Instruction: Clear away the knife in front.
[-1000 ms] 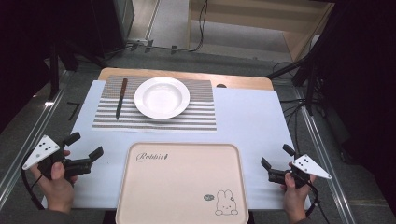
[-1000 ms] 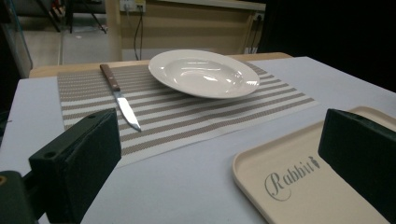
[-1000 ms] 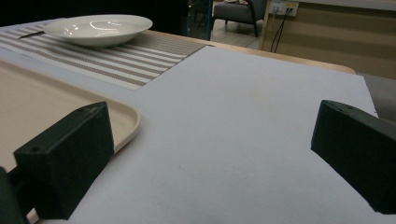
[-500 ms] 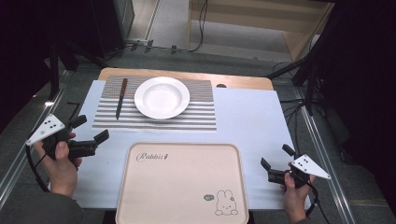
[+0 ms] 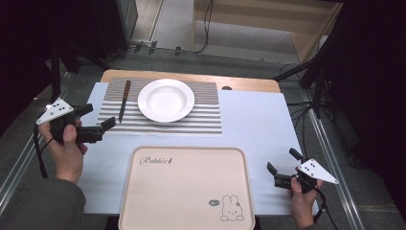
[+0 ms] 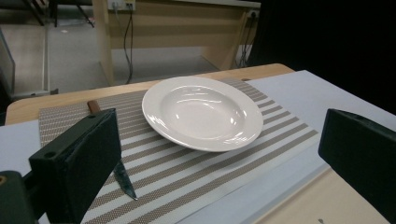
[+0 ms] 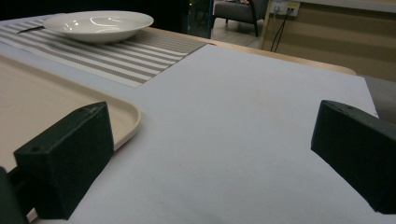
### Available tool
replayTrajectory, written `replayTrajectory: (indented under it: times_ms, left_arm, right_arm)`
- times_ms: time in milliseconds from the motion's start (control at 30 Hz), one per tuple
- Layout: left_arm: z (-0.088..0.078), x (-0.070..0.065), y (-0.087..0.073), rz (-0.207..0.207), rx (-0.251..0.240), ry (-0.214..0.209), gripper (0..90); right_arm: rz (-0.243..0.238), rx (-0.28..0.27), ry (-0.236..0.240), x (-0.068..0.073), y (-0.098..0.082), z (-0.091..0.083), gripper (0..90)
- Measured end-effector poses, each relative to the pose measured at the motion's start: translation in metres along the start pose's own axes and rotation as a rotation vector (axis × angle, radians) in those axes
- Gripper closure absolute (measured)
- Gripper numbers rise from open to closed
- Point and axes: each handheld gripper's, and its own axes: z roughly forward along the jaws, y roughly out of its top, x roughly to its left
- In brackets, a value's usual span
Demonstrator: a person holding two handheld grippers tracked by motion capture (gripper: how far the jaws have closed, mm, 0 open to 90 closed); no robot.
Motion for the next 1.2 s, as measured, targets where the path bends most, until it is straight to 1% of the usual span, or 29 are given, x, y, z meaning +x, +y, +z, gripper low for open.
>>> replayTrajectory:
  times_ms: [233,367,533,633,800,933,1200]
  left_arm:
    - [0.018,0.009,0.01,-0.009,0.03,0.004,0.0]
    - [0.029,0.015,0.017,-0.026,0.038,0.009,0.0]
    - [0.042,0.022,0.025,-0.027,0.056,0.015,0.0]
    - [0.049,0.027,0.028,-0.027,0.071,0.02,0.0]
    - [0.062,0.034,0.033,-0.042,0.09,0.022,0.0]
    - [0.076,0.039,0.038,-0.042,0.119,0.028,0.0]
    - [0.101,0.048,0.042,-0.057,0.151,0.041,0.0]
  right_arm:
    - [0.0,0.001,0.0,0.0,0.0,0.0,0.0]
    - [-0.001,-0.001,0.001,0.0,0.0,0.0,0.0]
    - [0.0,-0.004,0.004,0.0,0.0,0.0,0.0]
    - [0.0,-0.004,0.004,0.0,0.0,0.0,0.0]
    - [-0.001,-0.004,0.004,0.0,0.0,0.0,0.0]
    - [-0.001,-0.004,0.004,0.0,0.0,0.0,0.0]
    - [0.0,-0.009,0.009,-0.001,0.0,0.0,0.0]
